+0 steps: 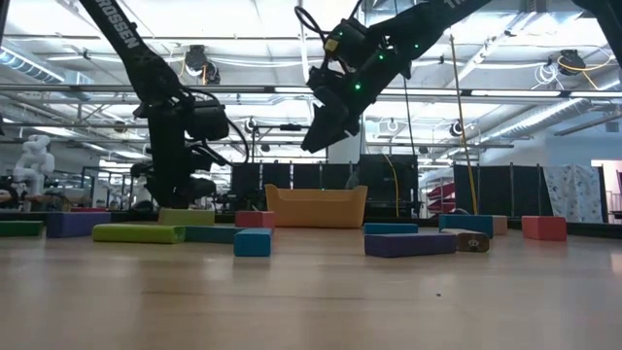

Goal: Sort blocks by size
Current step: Put the big yellow rectangle block into the orange bin

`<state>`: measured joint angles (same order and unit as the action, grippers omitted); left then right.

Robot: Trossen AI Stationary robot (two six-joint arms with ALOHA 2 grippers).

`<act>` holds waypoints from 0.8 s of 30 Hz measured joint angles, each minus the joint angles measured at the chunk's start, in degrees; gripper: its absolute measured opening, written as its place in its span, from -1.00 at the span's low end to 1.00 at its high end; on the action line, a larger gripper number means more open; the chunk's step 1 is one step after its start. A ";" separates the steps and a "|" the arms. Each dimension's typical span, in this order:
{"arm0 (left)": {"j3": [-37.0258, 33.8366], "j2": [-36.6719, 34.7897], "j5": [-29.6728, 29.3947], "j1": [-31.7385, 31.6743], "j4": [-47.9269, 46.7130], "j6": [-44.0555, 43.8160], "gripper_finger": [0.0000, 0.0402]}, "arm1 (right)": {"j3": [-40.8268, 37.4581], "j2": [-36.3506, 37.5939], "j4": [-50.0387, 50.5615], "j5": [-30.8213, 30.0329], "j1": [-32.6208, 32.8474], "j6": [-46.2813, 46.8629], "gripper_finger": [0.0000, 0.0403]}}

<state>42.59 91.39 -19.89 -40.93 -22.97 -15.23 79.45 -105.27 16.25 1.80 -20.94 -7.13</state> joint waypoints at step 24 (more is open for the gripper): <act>-0.16 -2.25 5.34 1.01 -4.17 0.95 -0.31 | 0.01 0.30 5.85 -6.67 1.02 -3.68 0.11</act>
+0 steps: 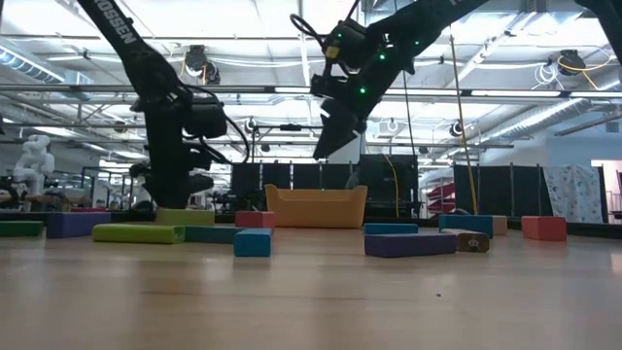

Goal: Sort blocks by size
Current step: Put the big yellow rectangle block into the orange bin

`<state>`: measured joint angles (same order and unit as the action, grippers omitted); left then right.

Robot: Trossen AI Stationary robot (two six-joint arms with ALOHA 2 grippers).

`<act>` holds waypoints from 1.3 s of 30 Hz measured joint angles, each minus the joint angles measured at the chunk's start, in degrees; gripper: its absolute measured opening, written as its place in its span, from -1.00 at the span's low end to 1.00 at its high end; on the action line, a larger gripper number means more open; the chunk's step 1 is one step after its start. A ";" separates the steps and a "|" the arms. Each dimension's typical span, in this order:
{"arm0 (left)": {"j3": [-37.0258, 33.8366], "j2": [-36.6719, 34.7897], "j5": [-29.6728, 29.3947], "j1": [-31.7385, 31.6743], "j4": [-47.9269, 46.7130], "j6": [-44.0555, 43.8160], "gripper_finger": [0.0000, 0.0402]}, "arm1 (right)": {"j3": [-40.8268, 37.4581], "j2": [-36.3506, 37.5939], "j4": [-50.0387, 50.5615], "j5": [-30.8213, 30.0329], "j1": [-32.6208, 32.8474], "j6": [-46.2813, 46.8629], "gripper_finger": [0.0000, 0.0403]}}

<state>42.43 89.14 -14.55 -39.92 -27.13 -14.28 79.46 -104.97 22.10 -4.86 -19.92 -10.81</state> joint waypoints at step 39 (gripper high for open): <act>0.01 -17.86 39.82 22.90 14.83 11.60 -0.31 | 0.00 0.05 -10.52 -8.64 21.26 -35.43 0.11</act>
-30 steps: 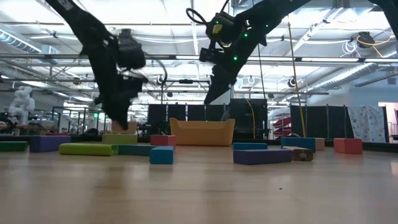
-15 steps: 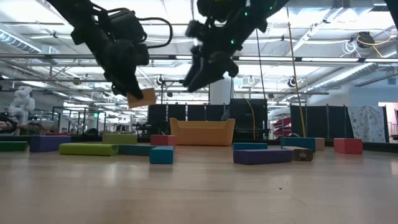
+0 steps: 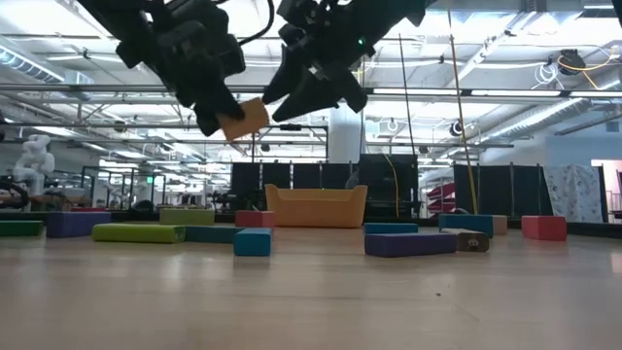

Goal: Sort blocks by size
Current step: Put the big yellow rectangle block into the orange bin

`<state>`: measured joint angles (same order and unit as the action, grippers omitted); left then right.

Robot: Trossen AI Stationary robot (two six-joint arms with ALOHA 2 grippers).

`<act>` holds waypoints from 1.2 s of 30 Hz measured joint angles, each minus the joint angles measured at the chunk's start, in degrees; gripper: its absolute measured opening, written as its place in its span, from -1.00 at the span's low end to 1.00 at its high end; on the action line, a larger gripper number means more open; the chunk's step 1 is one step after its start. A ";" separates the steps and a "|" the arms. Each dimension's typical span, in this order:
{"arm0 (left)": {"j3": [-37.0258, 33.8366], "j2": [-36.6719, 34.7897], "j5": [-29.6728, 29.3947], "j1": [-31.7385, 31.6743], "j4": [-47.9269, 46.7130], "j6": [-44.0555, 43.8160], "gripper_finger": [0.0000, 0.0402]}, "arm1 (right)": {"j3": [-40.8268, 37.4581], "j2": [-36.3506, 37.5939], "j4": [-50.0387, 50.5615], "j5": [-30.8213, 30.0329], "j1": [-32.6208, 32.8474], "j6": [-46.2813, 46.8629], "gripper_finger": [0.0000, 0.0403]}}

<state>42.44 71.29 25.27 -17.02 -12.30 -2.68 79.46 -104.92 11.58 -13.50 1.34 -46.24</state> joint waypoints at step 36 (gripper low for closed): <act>0.00 0.09 3.01 2.87 10.71 -8.55 0.05 | 0.13 0.04 -2.97 6.18 0.06 -3.97 -0.44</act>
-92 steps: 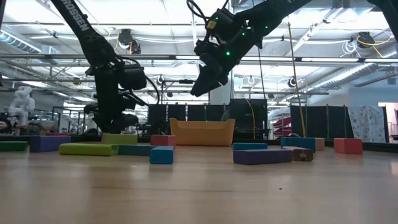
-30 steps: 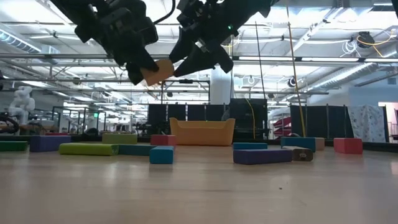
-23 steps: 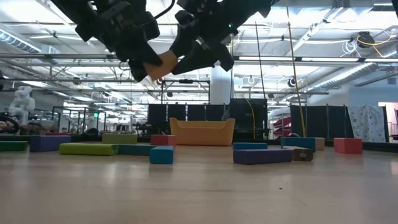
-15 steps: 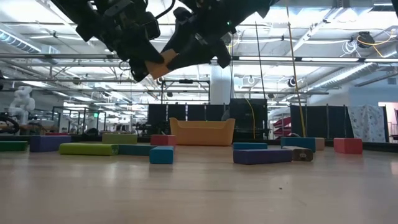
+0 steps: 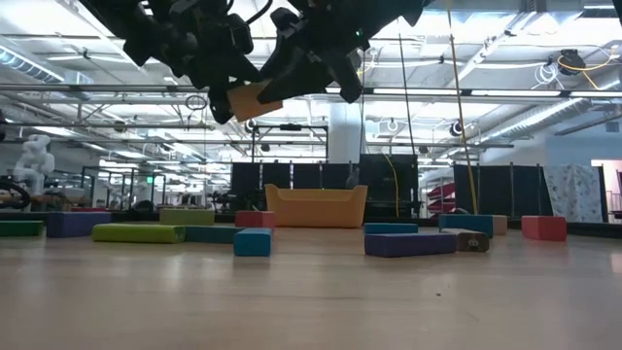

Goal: Sort blocks by size
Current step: Put the big yellow rectangle block into the orange bin

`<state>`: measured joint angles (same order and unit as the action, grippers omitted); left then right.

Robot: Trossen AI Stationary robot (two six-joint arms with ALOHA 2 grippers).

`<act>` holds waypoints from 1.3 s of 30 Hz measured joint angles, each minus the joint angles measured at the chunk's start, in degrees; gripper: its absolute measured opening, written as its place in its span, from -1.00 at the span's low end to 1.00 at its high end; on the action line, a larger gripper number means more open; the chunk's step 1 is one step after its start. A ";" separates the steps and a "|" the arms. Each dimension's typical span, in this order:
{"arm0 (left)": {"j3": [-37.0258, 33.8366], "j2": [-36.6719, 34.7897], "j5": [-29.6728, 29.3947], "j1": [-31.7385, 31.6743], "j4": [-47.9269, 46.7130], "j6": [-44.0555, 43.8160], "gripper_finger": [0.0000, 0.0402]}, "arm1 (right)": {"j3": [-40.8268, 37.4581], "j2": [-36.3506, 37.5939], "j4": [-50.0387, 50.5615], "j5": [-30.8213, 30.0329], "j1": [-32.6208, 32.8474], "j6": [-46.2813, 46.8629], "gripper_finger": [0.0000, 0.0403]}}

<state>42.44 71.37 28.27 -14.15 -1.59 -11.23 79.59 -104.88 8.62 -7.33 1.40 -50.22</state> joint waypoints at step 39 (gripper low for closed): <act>0.09 -1.11 -24.72 -0.44 7.67 2.81 0.18 | -0.09 21.69 71.69 0.33 25.23 80.04 -0.41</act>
<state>42.52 70.26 3.55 -14.59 6.08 -8.43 79.50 -83.19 80.31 -6.99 26.64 29.82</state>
